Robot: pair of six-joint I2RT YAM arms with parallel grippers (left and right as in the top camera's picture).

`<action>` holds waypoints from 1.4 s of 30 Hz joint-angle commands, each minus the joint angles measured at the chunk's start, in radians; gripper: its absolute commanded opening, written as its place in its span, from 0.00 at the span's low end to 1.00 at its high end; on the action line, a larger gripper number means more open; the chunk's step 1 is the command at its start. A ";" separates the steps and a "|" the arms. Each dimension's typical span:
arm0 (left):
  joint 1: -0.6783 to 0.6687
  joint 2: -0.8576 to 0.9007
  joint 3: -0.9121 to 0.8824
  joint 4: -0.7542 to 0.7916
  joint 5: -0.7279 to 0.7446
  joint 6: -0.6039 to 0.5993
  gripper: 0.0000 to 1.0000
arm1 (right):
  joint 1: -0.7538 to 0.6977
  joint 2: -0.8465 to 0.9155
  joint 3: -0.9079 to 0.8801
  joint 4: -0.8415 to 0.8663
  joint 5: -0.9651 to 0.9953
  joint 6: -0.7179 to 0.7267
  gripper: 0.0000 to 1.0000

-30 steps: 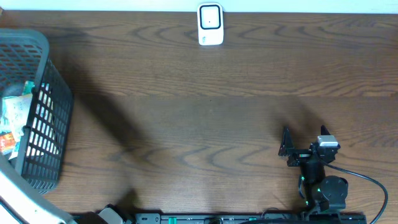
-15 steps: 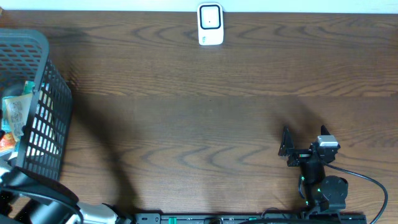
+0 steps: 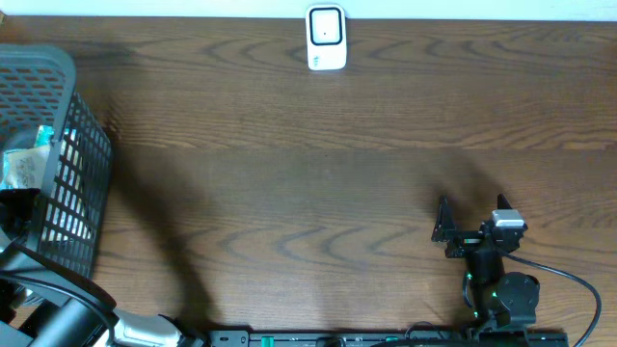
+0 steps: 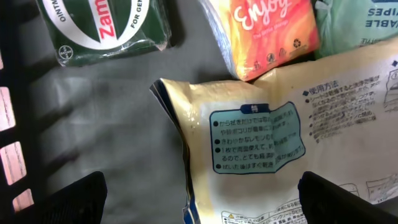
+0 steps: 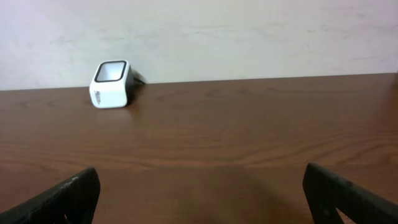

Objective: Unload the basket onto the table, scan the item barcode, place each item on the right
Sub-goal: 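Grasp the cream snack bag in the basket with the left gripper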

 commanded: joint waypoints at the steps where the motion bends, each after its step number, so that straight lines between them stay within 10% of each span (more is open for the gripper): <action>1: 0.005 0.008 -0.016 0.010 0.015 0.033 0.98 | 0.010 -0.005 -0.002 -0.004 -0.002 -0.012 0.99; 25: 0.002 0.012 -0.214 0.270 0.094 0.083 0.98 | 0.010 -0.005 -0.002 -0.004 -0.002 -0.012 0.99; 32: 0.003 0.011 -0.214 0.278 0.094 0.085 0.31 | 0.010 -0.005 -0.002 -0.004 -0.002 -0.012 0.99; 42: 0.003 -0.073 -0.203 0.290 0.094 0.064 0.07 | 0.010 -0.005 -0.002 -0.004 -0.002 -0.012 0.99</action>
